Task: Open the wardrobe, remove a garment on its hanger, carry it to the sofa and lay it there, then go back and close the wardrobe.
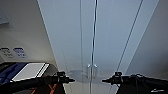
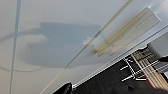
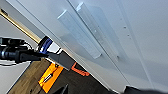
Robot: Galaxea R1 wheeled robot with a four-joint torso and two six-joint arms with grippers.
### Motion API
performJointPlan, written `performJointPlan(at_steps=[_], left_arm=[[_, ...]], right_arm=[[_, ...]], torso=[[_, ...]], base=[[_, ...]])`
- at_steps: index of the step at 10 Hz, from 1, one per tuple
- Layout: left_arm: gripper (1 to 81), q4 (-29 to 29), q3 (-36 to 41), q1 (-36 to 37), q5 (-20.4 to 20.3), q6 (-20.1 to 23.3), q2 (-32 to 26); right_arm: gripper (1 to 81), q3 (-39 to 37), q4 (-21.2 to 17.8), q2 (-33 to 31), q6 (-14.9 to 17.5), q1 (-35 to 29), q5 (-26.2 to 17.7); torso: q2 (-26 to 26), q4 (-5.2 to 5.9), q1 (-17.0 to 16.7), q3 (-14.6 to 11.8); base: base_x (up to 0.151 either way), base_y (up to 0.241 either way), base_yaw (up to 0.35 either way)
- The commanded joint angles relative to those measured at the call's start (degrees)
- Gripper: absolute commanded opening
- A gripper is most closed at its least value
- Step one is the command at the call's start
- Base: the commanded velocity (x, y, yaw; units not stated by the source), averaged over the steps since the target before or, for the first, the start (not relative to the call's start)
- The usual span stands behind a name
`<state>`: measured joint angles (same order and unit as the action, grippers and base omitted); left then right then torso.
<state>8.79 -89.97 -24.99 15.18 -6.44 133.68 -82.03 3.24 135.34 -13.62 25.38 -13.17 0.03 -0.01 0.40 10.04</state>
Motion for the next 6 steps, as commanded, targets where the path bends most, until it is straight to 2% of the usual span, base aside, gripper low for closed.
performJointPlan(at_steps=[1, 6], left_arm=[[81.1, 1.5, -0.6, 9.5, 2.0, -0.3, 2.0], [81.1, 0.9, -8.2, 10.7, 3.5, -0.2, 11.0]], right_arm=[[81.1, 1.4, 0.5, -0.5, -0.4, -9.9, -0.1], [81.1, -2.6, 0.4, 4.4, -0.5, -13.2, -0.9]], torso=[[0.0, 0.00, 0.0, 0.0], [0.0, 0.00, 0.0, 0.0]], base=[[0.000, 0.000, 0.000], [0.000, 0.000, 0.000]])
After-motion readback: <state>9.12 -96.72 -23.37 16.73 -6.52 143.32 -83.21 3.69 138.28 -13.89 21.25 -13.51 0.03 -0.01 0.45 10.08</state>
